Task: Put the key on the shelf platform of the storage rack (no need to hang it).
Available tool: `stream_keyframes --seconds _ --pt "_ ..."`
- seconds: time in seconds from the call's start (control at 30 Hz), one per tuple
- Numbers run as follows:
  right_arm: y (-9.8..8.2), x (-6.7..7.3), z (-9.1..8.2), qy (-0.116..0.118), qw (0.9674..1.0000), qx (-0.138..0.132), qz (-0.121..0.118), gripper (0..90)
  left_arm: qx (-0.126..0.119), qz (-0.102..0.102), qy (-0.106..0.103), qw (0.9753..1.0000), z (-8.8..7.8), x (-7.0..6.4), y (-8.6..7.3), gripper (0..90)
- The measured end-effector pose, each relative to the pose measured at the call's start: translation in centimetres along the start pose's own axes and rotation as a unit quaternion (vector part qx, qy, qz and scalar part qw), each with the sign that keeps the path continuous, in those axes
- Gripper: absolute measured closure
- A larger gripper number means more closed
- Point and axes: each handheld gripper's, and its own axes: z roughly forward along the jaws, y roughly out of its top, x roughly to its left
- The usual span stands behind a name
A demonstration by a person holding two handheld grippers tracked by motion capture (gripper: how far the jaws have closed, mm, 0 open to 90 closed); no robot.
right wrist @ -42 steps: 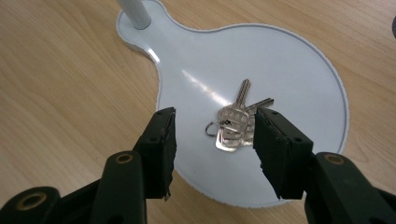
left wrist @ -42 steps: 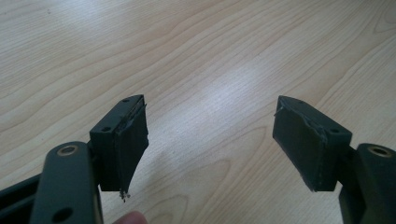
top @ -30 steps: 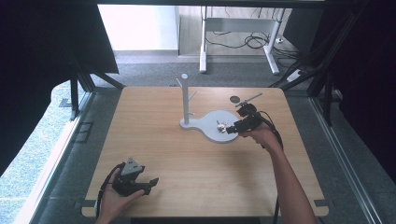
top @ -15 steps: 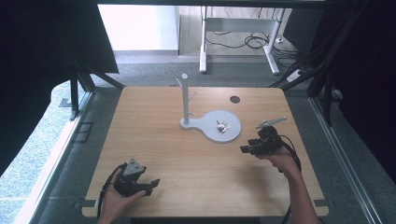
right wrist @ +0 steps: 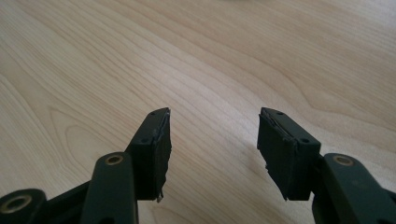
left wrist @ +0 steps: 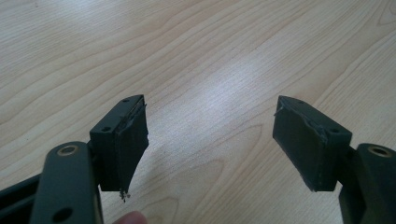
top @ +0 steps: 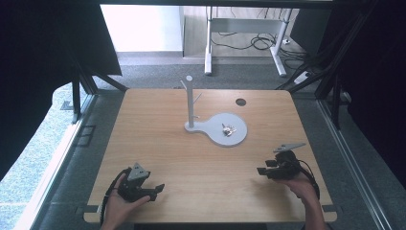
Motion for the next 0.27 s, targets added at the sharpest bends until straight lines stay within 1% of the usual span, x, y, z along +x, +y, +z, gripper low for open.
stream_keyframes --seconds 0.07,0.17,0.27 --pt "-0.06 -0.01 0.02 -0.006 1.0 -0.001 -0.001 44.9 0.0 0.001 0.0 1.0 0.02 -0.06 0.01 26.7" --pt "-0.06 -0.07 0.09 -0.013 0.9998 -0.016 0.002 44.5 0.001 0.003 -0.001 1.0 0.09 -0.17 0.03 26.7" --pt "-0.28 -0.27 0.6 -0.031 0.9994 -0.016 0.004 43.2 0.001 0.002 -0.002 1.0 0.17 -0.29 0.02 26.8"
